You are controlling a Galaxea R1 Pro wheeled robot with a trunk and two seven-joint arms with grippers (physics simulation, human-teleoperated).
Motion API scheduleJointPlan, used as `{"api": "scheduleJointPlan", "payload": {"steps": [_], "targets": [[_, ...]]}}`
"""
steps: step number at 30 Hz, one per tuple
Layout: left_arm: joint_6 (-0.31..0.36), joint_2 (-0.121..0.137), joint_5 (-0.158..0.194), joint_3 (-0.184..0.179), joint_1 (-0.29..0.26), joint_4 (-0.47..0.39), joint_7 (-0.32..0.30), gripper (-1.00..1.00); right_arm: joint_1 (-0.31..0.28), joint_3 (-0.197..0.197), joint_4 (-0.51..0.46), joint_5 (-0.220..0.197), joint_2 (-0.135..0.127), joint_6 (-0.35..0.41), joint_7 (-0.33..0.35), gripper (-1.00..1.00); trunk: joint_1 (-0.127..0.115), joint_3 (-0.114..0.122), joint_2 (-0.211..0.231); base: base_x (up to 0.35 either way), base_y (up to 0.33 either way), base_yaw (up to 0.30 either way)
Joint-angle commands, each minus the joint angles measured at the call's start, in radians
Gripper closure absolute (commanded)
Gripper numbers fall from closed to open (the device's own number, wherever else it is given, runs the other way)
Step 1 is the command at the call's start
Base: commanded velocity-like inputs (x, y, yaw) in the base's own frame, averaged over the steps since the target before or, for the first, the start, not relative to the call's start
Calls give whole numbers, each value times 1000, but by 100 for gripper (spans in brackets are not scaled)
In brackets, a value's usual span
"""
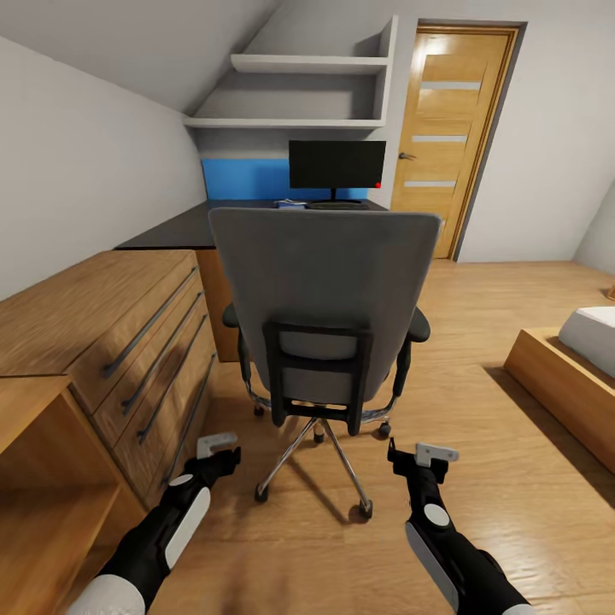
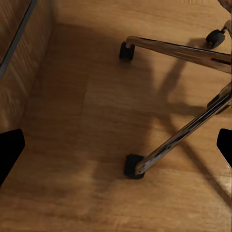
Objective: In the bedroom, organize the workspace by keeping the computer under the desk, ensuring the monitor is on the desk, placing the keyboard on the desk next to the monitor, placing the mouse on the desk next to the keyboard, moving the folder from the swivel chair onto the desk next to the mouse, stacking the notebook on top of the folder with the pen on top of the notebook, and positioning the swivel chair next to the desk.
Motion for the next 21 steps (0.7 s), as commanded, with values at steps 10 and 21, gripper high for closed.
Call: {"api": "scheduleJointPlan", "payload": {"steps": [10, 21], "targets": [[-53, 0, 9, -5, -10, 9, 8, -100, -2, -5, 2, -11, -6, -10, -5, -100, 0, -1, 0, 0, 0, 0], [-64, 1, 9, -47, -11, 24, 6, -100, -2, 1, -1, -10, -4, -12, -4, -100, 0, -1, 0, 95, 0, 0]]}}
